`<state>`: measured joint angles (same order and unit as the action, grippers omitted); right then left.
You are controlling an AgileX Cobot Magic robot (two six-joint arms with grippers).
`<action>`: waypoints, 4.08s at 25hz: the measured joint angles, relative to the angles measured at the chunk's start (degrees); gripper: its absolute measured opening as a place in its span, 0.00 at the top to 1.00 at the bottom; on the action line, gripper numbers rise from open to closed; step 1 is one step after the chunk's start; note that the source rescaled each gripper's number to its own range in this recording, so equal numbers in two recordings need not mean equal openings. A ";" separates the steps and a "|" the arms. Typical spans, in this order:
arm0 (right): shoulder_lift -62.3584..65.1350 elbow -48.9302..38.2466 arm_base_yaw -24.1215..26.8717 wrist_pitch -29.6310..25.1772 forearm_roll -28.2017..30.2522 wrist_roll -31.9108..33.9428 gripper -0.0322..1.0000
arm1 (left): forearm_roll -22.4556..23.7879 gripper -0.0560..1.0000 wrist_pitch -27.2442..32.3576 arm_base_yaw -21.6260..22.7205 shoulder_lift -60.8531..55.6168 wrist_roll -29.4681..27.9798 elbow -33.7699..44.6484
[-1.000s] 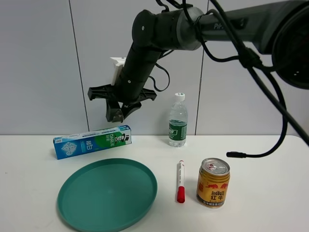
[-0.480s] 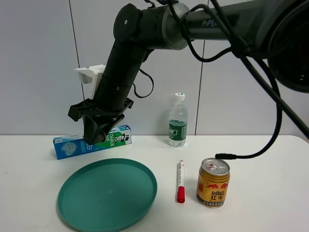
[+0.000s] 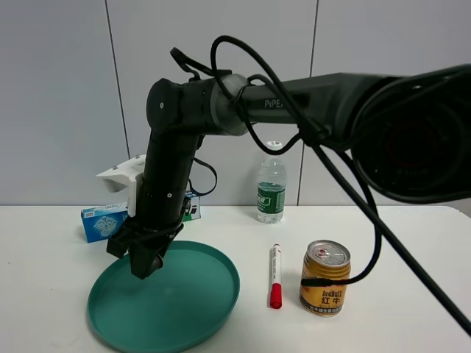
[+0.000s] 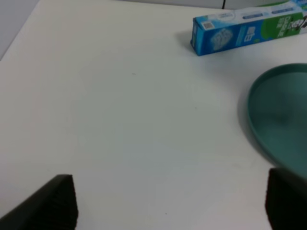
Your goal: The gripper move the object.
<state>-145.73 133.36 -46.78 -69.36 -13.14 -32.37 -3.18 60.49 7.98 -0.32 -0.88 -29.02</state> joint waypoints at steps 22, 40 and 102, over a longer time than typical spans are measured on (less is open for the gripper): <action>-3.10 0.00 -0.17 -0.16 2.98 -1.71 0.97 | 0.00 0.00 0.00 0.00 0.00 0.00 0.00; 3.45 0.00 -1.03 -0.26 7.70 4.32 0.27 | 0.00 0.00 0.00 0.00 0.00 0.00 0.00; 131.08 -97.65 40.33 3.93 19.72 39.75 0.14 | 0.00 0.00 0.00 0.00 0.00 0.00 0.00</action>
<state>-14.65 35.71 -6.45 -65.43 6.58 7.39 -3.18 60.49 7.98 -0.32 -0.88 -29.02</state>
